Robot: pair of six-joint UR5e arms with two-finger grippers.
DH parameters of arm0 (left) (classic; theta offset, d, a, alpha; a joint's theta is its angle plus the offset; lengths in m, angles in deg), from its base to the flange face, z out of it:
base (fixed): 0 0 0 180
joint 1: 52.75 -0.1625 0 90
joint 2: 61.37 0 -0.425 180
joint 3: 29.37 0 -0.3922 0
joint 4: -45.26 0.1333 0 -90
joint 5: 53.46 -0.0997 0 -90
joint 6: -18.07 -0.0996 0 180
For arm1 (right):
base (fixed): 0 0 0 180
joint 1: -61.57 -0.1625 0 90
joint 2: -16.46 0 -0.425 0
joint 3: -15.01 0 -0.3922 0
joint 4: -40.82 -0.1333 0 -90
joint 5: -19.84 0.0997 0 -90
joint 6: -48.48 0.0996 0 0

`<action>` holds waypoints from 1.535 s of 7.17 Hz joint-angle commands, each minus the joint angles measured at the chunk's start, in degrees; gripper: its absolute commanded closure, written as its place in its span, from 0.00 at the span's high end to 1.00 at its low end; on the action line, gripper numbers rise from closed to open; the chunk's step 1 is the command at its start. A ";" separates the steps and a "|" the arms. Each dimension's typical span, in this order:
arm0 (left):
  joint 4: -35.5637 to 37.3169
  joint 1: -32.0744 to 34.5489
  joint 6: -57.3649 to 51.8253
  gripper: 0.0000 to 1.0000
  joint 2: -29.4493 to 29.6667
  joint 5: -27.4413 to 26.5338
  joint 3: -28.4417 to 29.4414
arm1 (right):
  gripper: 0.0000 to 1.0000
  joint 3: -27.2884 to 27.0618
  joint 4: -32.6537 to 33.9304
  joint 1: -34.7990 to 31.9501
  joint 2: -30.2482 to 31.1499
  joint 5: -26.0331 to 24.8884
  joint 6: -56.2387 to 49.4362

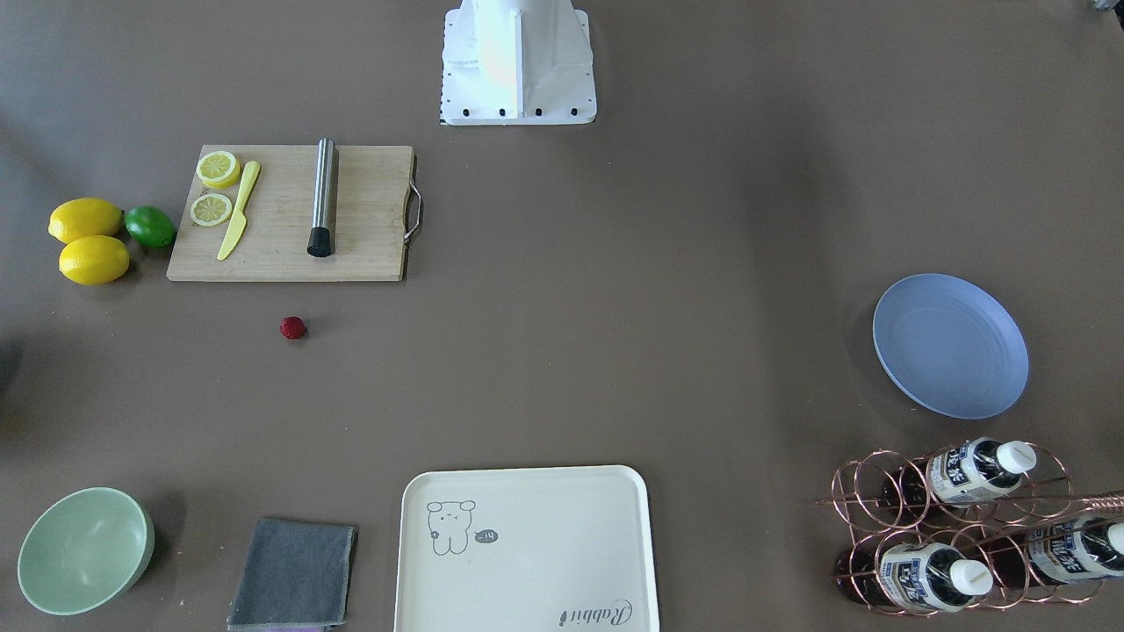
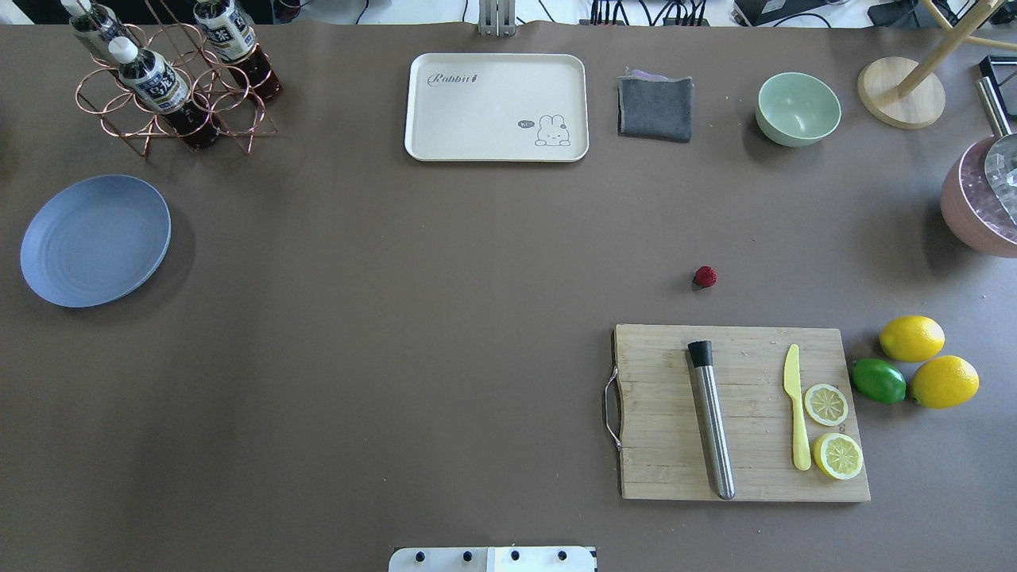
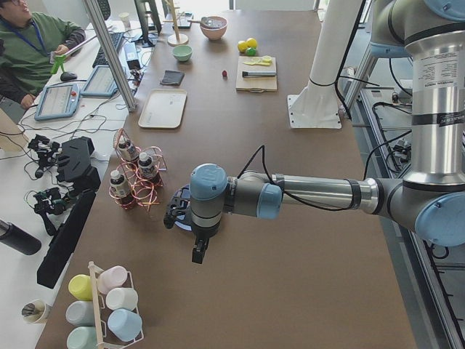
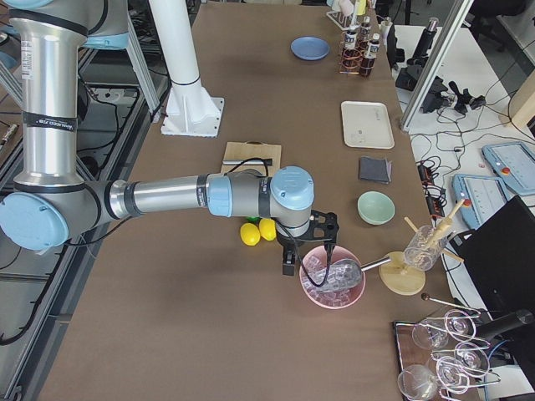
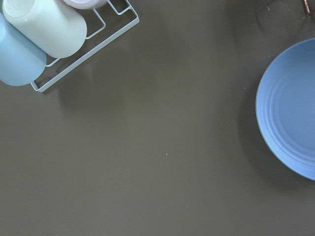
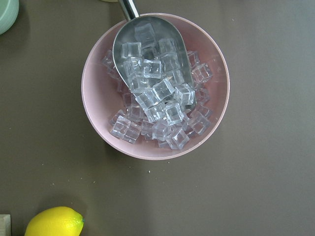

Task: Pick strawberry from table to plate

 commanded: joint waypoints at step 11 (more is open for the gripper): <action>-6.38 -2.38 0.43 0.98 9.90 4.99 8.55 | 1.00 -0.21 -0.50 2.54 -1.84 2.90 0.26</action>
